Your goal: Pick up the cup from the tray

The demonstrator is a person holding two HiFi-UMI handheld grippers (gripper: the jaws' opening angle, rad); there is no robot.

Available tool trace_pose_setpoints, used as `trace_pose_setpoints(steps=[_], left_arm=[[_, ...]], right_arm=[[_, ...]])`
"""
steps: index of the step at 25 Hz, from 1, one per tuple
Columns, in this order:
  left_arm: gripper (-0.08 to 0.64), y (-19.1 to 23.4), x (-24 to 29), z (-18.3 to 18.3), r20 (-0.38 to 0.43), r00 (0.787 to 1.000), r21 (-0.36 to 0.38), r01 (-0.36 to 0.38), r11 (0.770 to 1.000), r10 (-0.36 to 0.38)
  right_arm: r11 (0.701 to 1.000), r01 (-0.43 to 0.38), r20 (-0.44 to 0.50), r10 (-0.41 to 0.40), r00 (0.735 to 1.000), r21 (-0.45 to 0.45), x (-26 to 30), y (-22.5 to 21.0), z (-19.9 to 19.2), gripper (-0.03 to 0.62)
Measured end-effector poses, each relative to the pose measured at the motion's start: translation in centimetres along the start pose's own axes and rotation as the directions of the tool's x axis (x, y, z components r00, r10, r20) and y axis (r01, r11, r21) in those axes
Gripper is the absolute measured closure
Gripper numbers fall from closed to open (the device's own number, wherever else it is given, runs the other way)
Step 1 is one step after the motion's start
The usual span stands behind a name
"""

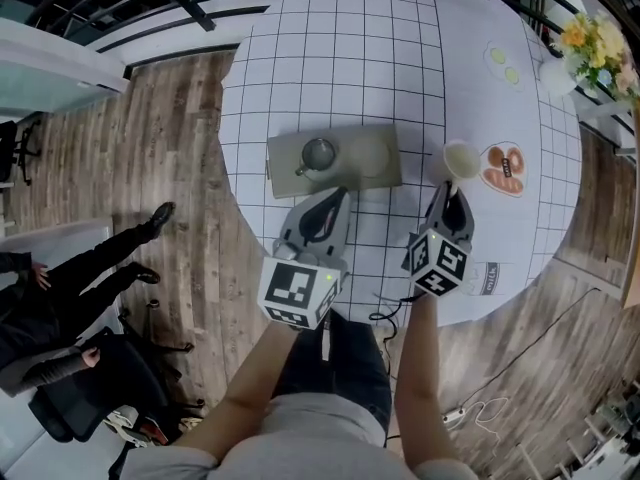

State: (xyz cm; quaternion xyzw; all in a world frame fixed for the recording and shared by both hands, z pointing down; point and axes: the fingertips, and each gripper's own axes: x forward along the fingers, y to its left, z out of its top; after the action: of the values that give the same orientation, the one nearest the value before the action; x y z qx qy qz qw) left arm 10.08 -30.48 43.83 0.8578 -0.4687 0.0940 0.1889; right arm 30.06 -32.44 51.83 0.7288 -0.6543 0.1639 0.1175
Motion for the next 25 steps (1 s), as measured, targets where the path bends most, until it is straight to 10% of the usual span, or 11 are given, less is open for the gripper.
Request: trace_pose_setpoints(steps=[25], left_arm=[[0.552,0.4,-0.7,-0.9,-0.006,1.0,-0.018,-0.014,1.0,0.013]], right_arm=[[0.997,0.058,0.006,-0.058,0.998,-0.054,-0.8,-0.3,-3.4,0.546]])
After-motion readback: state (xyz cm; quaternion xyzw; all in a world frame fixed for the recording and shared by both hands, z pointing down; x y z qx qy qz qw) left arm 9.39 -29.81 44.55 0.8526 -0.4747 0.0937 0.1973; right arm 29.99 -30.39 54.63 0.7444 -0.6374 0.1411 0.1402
